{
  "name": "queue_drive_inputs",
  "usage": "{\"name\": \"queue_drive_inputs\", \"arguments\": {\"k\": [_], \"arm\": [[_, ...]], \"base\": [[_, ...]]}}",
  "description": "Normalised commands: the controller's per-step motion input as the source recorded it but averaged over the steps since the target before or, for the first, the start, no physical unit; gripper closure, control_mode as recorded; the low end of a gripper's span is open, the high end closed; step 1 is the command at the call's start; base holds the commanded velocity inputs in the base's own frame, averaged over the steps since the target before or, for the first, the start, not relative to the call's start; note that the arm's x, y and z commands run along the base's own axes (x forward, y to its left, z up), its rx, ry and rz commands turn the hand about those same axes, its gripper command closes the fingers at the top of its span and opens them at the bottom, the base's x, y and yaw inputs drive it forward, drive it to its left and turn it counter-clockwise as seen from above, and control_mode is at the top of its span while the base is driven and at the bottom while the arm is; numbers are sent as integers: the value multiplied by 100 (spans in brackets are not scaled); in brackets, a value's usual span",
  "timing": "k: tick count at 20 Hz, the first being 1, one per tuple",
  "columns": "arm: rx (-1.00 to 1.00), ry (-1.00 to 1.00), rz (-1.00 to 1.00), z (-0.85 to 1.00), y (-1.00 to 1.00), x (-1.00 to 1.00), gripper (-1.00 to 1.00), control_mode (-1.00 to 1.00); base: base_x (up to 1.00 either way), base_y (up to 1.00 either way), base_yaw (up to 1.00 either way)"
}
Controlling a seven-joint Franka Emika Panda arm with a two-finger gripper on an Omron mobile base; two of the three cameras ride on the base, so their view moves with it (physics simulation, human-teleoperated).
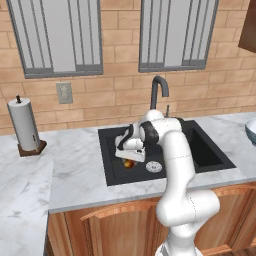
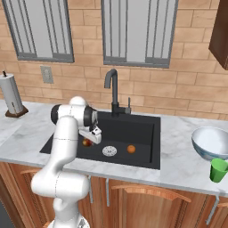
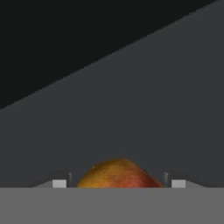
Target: Remove the mango and tangerine from the sink. Then move the bowl and cup from the counter to the sink for washing.
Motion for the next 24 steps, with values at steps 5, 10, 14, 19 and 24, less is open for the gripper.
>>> {"name": "queue_drive_inputs", "arguments": {"k": [5,10,14,19,24], "arm": [[0,-2,-9,13,-11,-33,100,-100],[0,-7,-3,27,-2,-29,100,-100],[0,-2,0,39,-3,-26,100,-100],[0,0,0,39,-2,-30,100,-100],[-1,0,0,45,0,-26,100,-100]], "base": [[0,0,0],[0,0,0],[0,0,0],[0,0,0],[0,0,0]]}}
